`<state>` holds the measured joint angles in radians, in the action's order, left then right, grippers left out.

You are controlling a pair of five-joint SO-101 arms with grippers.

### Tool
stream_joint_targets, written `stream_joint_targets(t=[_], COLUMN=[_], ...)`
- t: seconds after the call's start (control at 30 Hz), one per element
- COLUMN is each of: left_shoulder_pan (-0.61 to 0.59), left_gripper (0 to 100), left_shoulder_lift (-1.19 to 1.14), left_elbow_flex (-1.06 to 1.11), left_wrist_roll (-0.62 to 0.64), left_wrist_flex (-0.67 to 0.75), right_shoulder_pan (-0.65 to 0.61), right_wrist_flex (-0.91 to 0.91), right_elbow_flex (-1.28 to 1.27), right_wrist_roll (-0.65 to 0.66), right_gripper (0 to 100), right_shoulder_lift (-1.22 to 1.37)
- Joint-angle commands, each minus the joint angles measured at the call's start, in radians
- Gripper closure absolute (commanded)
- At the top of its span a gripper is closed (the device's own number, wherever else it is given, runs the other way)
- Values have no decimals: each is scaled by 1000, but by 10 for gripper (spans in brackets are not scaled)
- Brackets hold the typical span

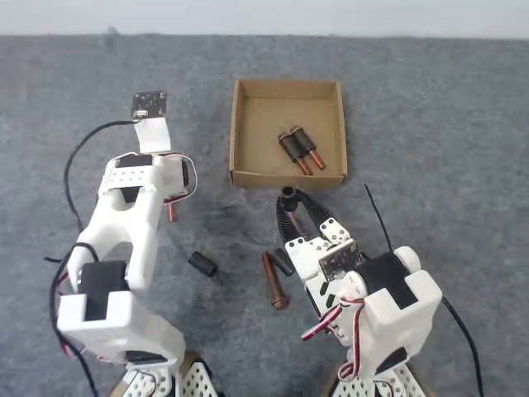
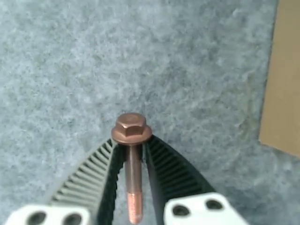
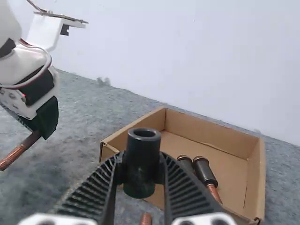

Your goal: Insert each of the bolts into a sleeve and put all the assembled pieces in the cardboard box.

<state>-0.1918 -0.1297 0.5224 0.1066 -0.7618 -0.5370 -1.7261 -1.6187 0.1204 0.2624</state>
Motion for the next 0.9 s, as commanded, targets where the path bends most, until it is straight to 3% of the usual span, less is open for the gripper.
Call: stream_joint_targets(t=[0.0,0.4,0.87], left_shoulder_pan=[8,129,293], left_gripper=[990,990,990], left_shoulder_lift=[40,66,430], left_elbow_flex=[-15,-99,-12], left_wrist_roll=[-6,-5,-3], left_wrist_flex=[63,132,135], right_shoulder_pan=[-5,1,-4], right_wrist_flex=[-18,-18,-18], right_elbow_flex=[-23,-23,-23], right_wrist_roll=[8,8,6], right_gripper=[991,991,991], right_shoulder_lift=[-38,-36,-36])
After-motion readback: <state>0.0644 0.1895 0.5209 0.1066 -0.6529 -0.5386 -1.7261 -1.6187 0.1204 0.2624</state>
